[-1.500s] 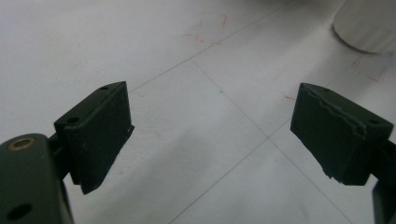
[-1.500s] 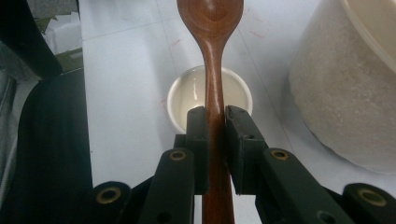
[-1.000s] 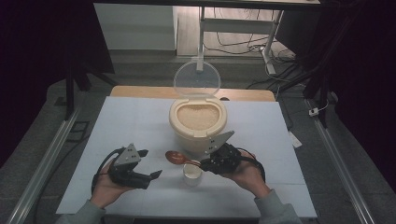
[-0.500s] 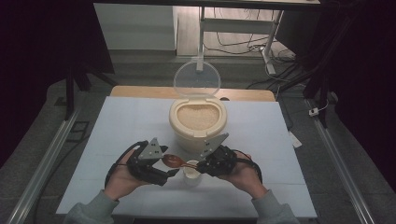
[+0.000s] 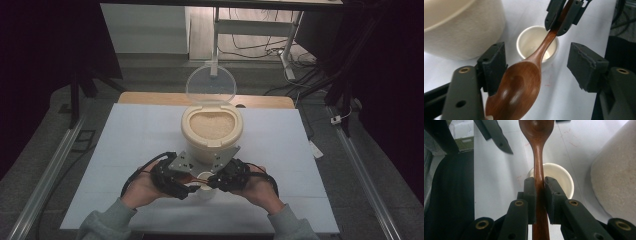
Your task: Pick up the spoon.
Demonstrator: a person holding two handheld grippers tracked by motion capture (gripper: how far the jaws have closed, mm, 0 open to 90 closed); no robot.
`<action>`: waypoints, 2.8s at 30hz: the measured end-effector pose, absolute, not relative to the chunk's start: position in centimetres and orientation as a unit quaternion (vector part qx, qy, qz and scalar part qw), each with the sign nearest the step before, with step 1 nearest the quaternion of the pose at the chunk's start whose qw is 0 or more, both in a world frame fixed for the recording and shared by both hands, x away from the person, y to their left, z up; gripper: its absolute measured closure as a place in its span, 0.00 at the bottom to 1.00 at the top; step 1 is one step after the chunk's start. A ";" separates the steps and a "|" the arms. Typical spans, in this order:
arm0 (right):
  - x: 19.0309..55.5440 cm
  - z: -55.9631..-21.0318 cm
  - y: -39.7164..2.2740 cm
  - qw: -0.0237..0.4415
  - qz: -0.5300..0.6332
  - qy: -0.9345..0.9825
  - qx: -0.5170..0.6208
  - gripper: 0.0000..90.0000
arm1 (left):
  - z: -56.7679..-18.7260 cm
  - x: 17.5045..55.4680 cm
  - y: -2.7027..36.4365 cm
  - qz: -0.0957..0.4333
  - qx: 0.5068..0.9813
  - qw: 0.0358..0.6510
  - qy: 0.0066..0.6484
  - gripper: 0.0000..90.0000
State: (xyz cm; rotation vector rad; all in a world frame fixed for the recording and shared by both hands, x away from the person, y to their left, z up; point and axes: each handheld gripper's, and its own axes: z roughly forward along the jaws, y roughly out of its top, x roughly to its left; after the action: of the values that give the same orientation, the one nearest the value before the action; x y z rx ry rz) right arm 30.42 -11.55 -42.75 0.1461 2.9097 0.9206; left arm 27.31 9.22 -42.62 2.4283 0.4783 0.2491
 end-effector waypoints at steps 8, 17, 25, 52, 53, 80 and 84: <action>30.0 -42.8 -11.2 0.049 0.297 0.953 0.035 0.89 | -42.7 27.5 8.4 0.084 0.935 0.305 0.162 0.49; 29.6 -42.6 -10.9 0.056 0.299 0.953 0.016 0.89 | -43.4 27.8 7.9 0.067 0.947 0.277 0.146 0.62; 28.7 -42.7 -10.5 0.071 0.283 0.956 -0.030 0.89 | -44.2 27.6 7.4 0.045 0.956 0.263 0.120 0.81; 29.4 -40.8 -15.5 0.118 0.464 0.861 0.171 0.52 | -43.5 27.6 8.7 0.087 0.938 0.302 0.149 0.87; 29.2 -40.8 -15.9 0.123 0.470 0.854 0.185 0.51 | -43.5 27.5 8.8 0.092 0.935 0.306 0.152 0.88; 28.8 -43.1 -16.6 0.069 0.534 0.781 0.317 0.44 | -42.5 26.7 9.0 0.152 0.905 0.361 0.168 0.88; 28.9 -43.3 -16.3 0.059 0.544 0.772 0.322 0.47 | -42.6 26.5 8.7 0.152 0.905 0.362 0.166 0.88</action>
State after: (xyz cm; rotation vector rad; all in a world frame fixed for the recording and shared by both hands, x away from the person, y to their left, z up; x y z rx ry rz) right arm 28.92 -16.30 -43.25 0.9759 2.3393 1.6491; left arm 26.55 8.74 -42.55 2.3307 0.4272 0.3928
